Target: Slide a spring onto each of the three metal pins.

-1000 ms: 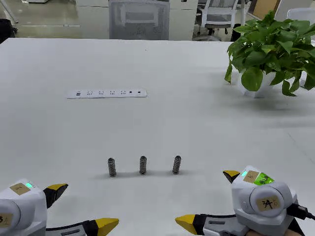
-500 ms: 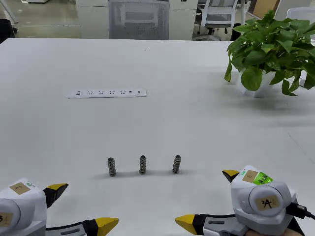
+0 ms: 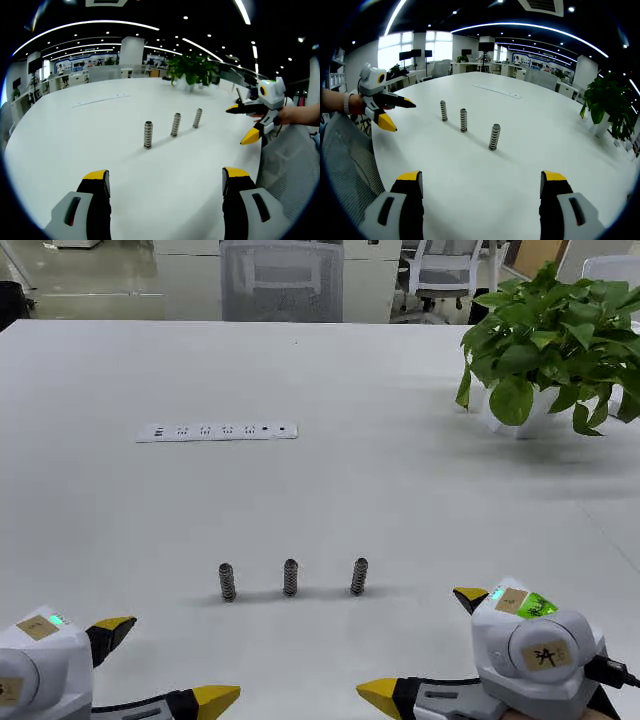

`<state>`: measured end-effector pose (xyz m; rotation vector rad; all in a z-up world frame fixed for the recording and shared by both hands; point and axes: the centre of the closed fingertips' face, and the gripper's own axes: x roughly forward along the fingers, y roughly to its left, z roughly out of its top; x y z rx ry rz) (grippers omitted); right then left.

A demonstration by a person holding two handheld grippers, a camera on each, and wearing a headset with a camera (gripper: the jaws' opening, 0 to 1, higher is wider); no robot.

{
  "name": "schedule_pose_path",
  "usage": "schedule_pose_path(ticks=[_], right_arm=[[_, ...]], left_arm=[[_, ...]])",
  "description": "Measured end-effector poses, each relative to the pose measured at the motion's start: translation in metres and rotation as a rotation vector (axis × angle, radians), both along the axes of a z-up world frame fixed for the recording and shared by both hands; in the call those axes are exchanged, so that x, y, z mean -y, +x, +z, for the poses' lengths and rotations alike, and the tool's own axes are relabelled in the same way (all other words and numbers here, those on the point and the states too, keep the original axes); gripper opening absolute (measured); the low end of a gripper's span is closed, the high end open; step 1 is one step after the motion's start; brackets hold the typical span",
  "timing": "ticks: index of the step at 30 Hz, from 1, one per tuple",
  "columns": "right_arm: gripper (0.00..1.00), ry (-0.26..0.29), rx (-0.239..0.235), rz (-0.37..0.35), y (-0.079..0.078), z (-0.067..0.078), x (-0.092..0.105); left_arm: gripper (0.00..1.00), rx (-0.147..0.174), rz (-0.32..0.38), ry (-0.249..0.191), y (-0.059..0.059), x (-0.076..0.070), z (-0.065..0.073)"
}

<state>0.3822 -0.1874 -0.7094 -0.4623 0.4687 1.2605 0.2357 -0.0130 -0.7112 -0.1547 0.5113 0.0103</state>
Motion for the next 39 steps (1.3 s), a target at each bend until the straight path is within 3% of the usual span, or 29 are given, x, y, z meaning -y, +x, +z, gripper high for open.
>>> schedule_pose_path(ticks=[39], right_arm=[[0.99,0.025,0.006,-0.015,0.0022,0.0051,-0.0002]], left_arm=[[0.95,0.002,0.008,0.002,-0.0004,0.0018,0.0027]])
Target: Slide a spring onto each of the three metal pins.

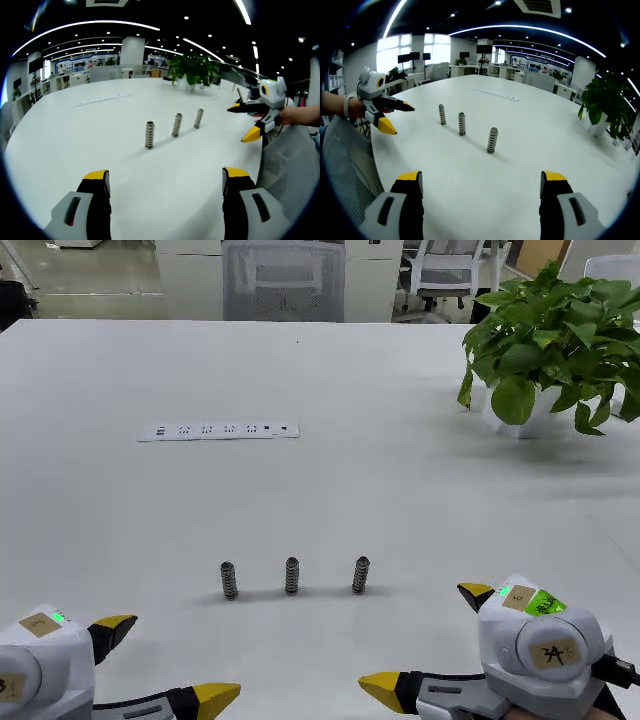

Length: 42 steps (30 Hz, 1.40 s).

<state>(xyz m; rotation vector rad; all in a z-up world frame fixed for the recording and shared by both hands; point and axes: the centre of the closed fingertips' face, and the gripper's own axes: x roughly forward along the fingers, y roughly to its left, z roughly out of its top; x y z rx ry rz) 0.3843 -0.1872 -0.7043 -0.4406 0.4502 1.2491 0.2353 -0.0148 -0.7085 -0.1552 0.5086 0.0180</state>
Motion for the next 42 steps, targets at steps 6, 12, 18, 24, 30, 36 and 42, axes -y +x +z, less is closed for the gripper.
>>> schedule_pose_path(ticks=[6,12,18,24,30,36,42], right_arm=[[0.99,0.0,0.001,-0.002,0.0003,0.0,0.0005],[0.99,-0.001,0.004,0.002,0.0001,0.0,0.0001],[0.99,-0.004,0.002,0.005,-0.0006,-0.0007,0.0001],[0.99,-0.005,0.003,0.005,-0.0006,-0.0007,0.0004],[0.99,-0.007,0.005,0.005,0.0001,-0.0015,0.0003],[0.99,-0.006,0.002,0.004,-0.0001,-0.0008,0.0007],[0.99,-0.009,-0.001,0.008,-0.0015,-0.0016,0.0004]], left_arm=[[0.94,0.0,0.0,0.002,0.0001,0.0002,0.0009],[0.94,0.0,-0.001,0.001,0.0,0.0006,0.0009],[0.95,0.001,0.0,0.0,-0.0001,0.0015,0.0019],[0.94,-0.001,-0.002,0.0,0.0,0.0016,0.0013],[0.94,-0.002,-0.003,-0.001,-0.0002,0.001,0.0007],[0.95,-0.003,-0.003,-0.003,-0.0007,-0.0006,-0.0003],[0.95,-0.003,-0.005,-0.005,-0.0006,-0.0005,-0.0007]])
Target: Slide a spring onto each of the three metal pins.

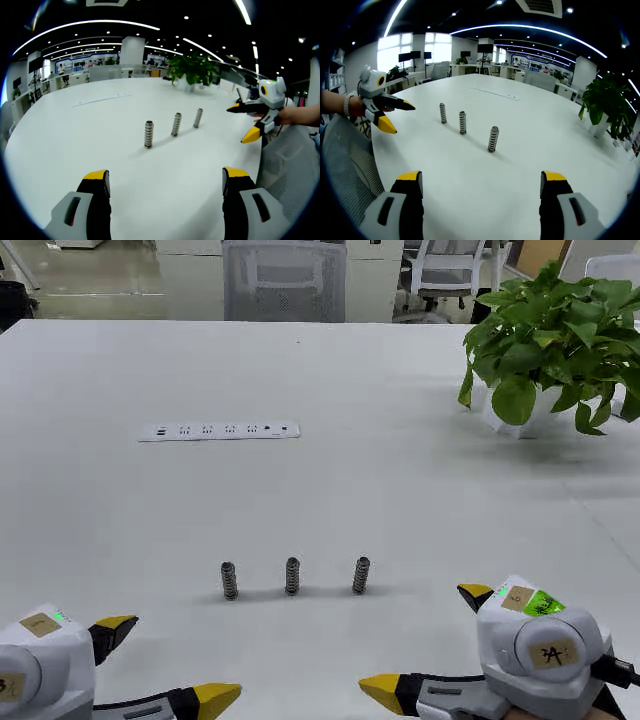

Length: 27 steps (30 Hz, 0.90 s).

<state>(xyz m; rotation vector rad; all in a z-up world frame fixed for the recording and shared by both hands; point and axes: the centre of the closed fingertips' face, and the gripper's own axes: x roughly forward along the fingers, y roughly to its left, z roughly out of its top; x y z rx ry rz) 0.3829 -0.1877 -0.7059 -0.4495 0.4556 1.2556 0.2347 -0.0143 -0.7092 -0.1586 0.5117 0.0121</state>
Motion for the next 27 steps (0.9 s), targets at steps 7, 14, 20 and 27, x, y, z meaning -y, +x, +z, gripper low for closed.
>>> schedule_pose_path(ticks=[7,14,20,27], right_arm=[[0.99,-0.002,0.001,0.003,-0.0007,0.0001,-0.0001],[0.99,-0.005,0.001,0.004,-0.0007,-0.0003,0.0002],[0.99,-0.01,-0.001,0.008,-0.0014,-0.0014,0.0003],[0.99,-0.012,-0.001,0.009,-0.0014,-0.0025,0.0007]], left_arm=[[0.95,-0.002,-0.002,-0.002,-0.0002,-0.0009,-0.002],[0.95,-0.005,-0.006,-0.002,-0.0001,0.0006,-0.0023],[0.95,-0.004,-0.005,-0.004,-0.0003,0.0015,-0.0016],[0.95,-0.005,-0.007,-0.005,-0.0001,0.0035,-0.0014]])
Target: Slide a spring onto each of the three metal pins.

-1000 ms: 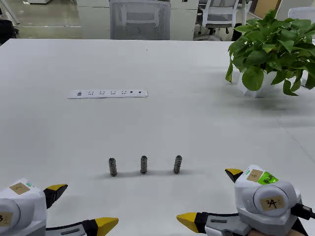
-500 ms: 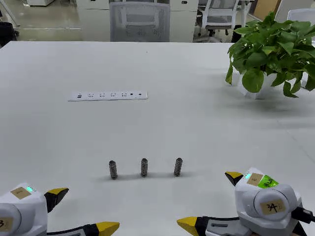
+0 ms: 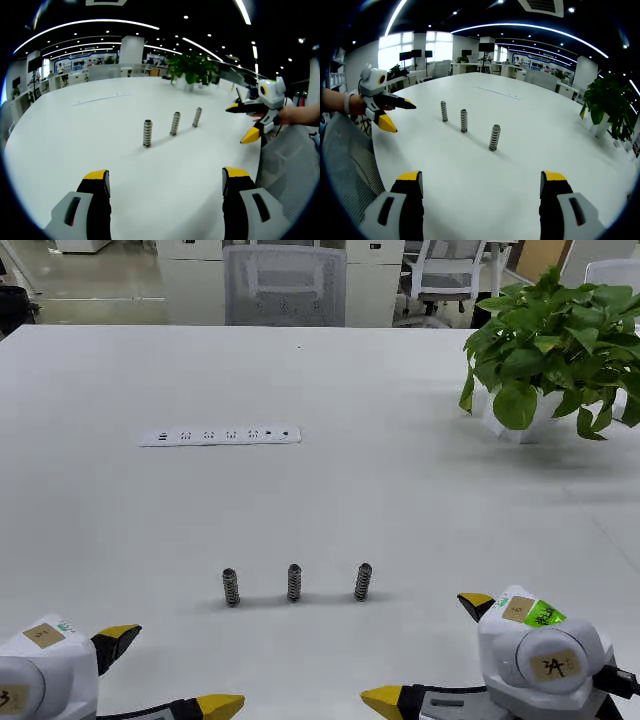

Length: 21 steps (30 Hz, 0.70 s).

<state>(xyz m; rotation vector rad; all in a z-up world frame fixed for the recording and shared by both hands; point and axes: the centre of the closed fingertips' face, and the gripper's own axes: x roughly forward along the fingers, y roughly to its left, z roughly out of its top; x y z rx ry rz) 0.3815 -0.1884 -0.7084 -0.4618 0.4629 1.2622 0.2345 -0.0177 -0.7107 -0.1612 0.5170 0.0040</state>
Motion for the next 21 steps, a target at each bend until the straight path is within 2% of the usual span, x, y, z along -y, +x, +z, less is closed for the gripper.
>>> schedule_pose_path(ticks=[10,21], right_arm=[[0.99,-0.014,-0.002,0.012,-0.0026,-0.0024,0.0001],[0.98,-0.004,0.005,0.002,0.0007,-0.0004,-0.0001]], left_arm=[[0.95,0.0,0.001,0.0,0.0005,-0.0027,-0.0018],[0.94,-0.002,-0.002,0.001,-0.0001,-0.0018,-0.0014]])
